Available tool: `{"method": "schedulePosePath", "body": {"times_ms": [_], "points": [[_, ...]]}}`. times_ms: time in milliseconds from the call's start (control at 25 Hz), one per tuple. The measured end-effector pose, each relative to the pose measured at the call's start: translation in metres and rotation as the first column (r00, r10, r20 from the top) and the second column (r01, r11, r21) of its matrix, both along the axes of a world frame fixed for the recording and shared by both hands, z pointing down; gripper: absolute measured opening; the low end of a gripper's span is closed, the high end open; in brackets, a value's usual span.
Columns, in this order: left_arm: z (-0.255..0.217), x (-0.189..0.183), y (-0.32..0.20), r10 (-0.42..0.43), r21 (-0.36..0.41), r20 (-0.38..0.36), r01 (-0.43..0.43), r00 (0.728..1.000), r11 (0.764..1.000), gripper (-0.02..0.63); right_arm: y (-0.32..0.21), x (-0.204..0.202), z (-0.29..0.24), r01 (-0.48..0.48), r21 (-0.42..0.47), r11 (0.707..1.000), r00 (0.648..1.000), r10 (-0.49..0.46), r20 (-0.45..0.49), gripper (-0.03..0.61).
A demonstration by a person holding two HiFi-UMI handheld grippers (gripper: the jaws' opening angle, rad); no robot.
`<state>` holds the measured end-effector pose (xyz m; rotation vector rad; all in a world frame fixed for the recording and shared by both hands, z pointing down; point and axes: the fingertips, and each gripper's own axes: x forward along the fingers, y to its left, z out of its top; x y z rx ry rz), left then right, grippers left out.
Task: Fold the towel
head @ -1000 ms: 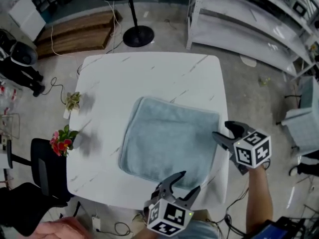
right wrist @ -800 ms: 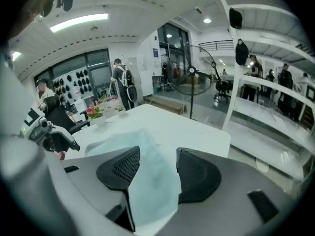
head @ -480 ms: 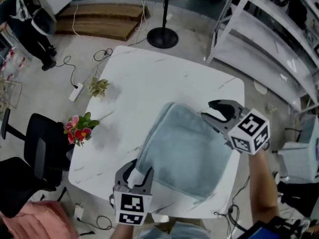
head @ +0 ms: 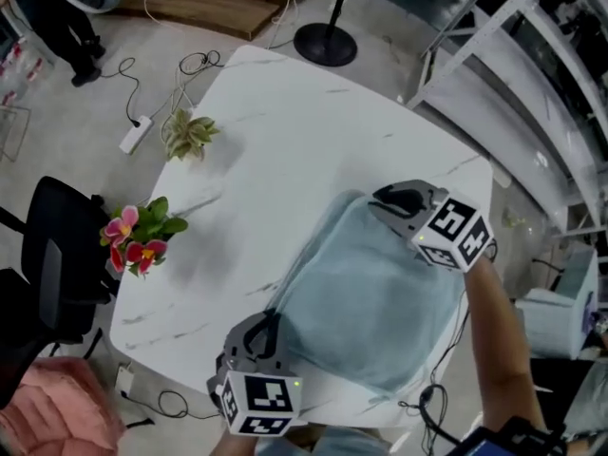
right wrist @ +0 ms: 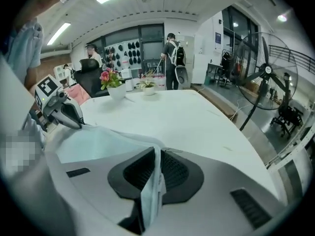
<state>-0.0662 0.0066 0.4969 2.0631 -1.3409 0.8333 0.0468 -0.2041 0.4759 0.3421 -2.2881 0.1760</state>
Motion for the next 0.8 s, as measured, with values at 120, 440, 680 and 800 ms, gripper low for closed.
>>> {"method": "schedulePosePath", "body": {"times_ms": [120, 440, 680, 800], "points": [[0.000, 0.000, -0.001, -0.005, -0.004, -0.012, 0.005, 1.000, 1.000, 0.023, 0.002, -0.001, 0.000, 0.022, 0.012, 1.000, 1.000, -0.022, 0.009, 0.028], [-0.005, -0.001, -0.004, -0.015, 0.015, -0.012, 0.015, 1.000, 1.000, 0.023, 0.000, 0.002, 0.010, 0.028, 0.005, 1.000, 1.000, -0.028, -0.002, 0.057], [-0.016, -0.002, -0.003, -0.013, 0.033, -0.010, 0.013, 1.000, 0.999, 0.023, 0.001, 0.004, -0.019, 0.037, 0.082, 0.996, 0.998, -0.041, 0.047, 0.029], [-0.033, 0.001, -0.001, -0.010, 0.069, -0.020, 0.011, 1.000, 0.998, 0.023, -0.001, 0.009, -0.049, 0.010, 0.167, 0.986, 0.996, -0.025, 0.089, 0.029]]}}
